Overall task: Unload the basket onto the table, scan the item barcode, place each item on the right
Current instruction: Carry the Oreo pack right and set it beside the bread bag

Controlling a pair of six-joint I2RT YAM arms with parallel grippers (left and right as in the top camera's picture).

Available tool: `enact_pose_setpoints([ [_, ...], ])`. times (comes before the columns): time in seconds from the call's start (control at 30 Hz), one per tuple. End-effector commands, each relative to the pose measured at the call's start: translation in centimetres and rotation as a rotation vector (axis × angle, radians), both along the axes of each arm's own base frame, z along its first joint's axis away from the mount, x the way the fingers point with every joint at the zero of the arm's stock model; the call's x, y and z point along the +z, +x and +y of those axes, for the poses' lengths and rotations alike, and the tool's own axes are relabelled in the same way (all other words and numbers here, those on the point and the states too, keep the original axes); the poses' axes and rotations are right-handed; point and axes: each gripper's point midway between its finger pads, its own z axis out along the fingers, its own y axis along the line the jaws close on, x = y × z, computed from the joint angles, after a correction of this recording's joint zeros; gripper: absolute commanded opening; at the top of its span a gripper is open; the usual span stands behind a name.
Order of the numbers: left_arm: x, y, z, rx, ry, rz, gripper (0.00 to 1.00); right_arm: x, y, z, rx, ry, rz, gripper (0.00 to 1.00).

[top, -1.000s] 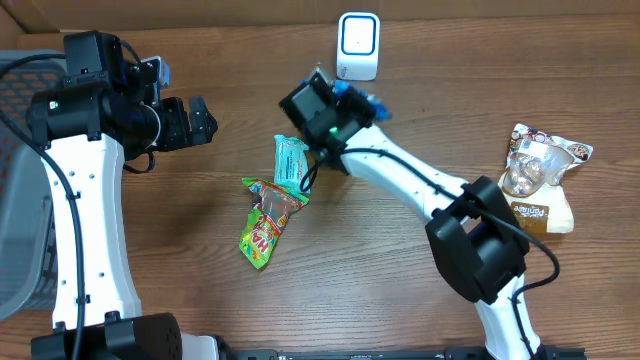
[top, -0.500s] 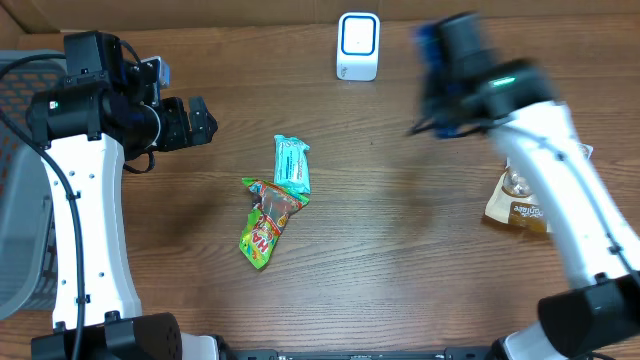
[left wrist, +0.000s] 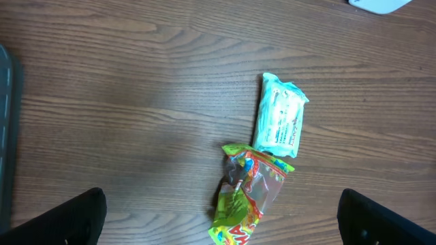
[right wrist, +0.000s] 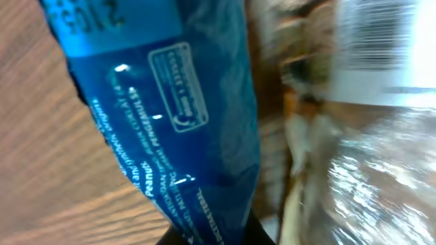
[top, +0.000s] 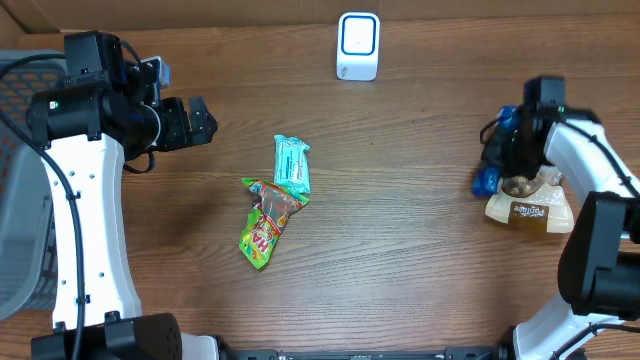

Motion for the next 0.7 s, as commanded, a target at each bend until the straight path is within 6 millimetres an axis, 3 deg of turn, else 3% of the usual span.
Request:
enact_pose_setpoints([
  [0.0, 0.0, -0.1, -0.3, -0.027, -0.002, -0.003, 1.0, -0.3, -0.3, 1.2, 0.168, 0.014, -0.041, 0.07],
  [0.13, 0.0, -0.1, -0.3, -0.026, -0.002, -0.003, 1.0, -1.0, -1.7, -0.7, 0.14, -0.079, 0.025, 0.1],
  [0.27, 0.0, -0.1, -0.3, -0.026, -0.002, -0.003, 1.0, -1.2, -2.6, -3.4, -0.001, -0.155, 0.075, 0.11],
  [0.4, 0.0, -0.1, -0.3, -0.026, -0.002, -0.003, 1.0, -1.2, -2.9, -4.8, -0.078, -0.147, 0.087, 0.12],
  [0.47, 0.0, -0.1, -0.3, -0.026, -0.002, -0.003, 1.0, -1.1, -3.0, -5.2, -0.102, -0.144, 0.089, 0.18],
  [0.5, 0.0, -0.1, -0.3, -0.026, -0.002, -0.003, 0.99, -1.0, -3.0, -5.3, -0.105, -0.144, 0.09, 0.24],
  [0.57, 0.0, -0.1, -0.3, -0.026, -0.002, -0.003, 1.0, -0.6, -2.6, -5.2, -0.106, -0.125, 0.079, 0.46],
  [0.6, 0.0, -0.1, -0.3, -0.026, -0.002, -0.003, 0.99, -0.3, -2.2, -4.7, -0.092, -0.094, 0.066, 0.58],
  [0.67, 0.0, -0.1, -0.3, -0.026, -0.002, -0.003, 1.0, 1.0, -1.1, -3.0, 0.004, -0.005, 0.024, 0.72],
])
